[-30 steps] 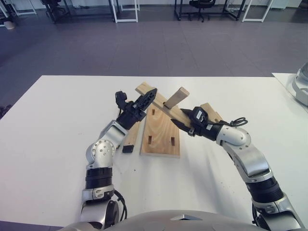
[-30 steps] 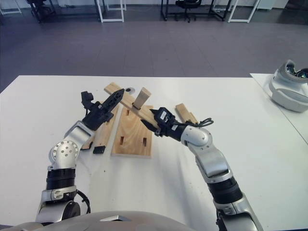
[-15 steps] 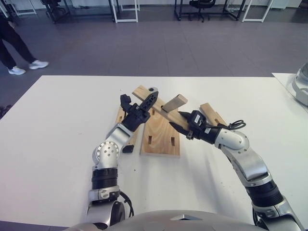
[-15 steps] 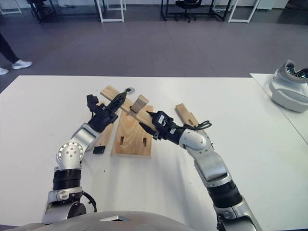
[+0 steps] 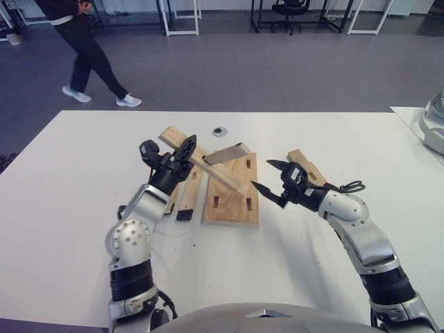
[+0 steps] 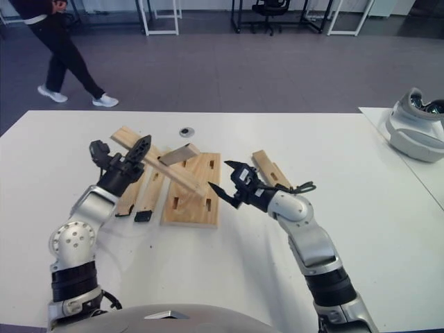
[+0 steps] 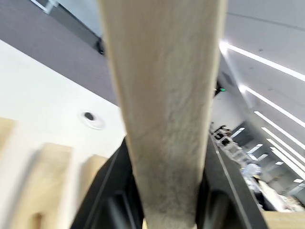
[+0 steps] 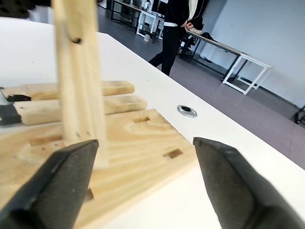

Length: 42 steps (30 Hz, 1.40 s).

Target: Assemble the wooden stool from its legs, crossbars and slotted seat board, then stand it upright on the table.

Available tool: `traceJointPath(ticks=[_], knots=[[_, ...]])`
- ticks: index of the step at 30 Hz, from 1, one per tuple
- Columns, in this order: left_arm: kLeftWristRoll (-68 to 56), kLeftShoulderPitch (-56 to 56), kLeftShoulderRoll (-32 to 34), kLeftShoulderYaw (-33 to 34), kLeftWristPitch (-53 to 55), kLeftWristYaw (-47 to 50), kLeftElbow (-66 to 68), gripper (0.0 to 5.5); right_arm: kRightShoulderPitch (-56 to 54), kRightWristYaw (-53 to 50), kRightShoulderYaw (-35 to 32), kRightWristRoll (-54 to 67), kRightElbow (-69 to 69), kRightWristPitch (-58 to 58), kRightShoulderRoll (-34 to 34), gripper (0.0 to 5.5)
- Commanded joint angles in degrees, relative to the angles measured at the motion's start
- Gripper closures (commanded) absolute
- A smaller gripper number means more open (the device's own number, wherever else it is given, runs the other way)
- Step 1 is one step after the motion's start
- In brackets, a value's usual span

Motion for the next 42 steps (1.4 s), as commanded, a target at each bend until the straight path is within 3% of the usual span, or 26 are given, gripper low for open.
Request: traceJointPath(ticks=[1, 4, 13, 20, 29, 39, 42], knots=[[-0.15, 3.46, 3.78, 2.55, 4.47, 9.09, -9.22, 4.49, 3.12, -2.4, -2.54, -0.54, -0.18, 0.78, -0.57, 1.81], [-1.44, 4.54, 6.17, 4.51, 7.13, 14.01, -12.07, 4.49, 4.73, -4.08, -2.62, -1.12, -0.05, 0.75, 0.13, 1.81], [-7.02, 5.8, 5.14, 4.5, 9.58, 22.99, -12.56, 4.49, 6.89, -6.99, -1.2, -1.91, 0.08, 0.11, 1.54, 1.81], [-6.61, 5.41, 4.99, 1.05, 8.27, 25.05, -12.73, 4.49, 6.51, -7.37, -0.62, -2.66, 0.87, -0.1, 2.49, 1.81], [8.54, 4.58, 9.38, -9.53, 8.21, 27.78, -17.71, 4.49, 5.1, -8.1, 2.48, -8.12, 6.81, -0.42, 0.68, 1.81], [29.21, 8.99, 12.35, -26.9, -4.45, 15.35, -12.14, 4.49, 2.8, -4.66, 2.52, -8.62, 9.76, -0.86, -0.24, 1.81], [31.63, 9.66, 11.09, -29.25, -6.89, 12.0, -7.83, 4.49, 1.78, -3.99, 2.19, -8.68, 10.81, -1.09, -0.51, 1.81]])
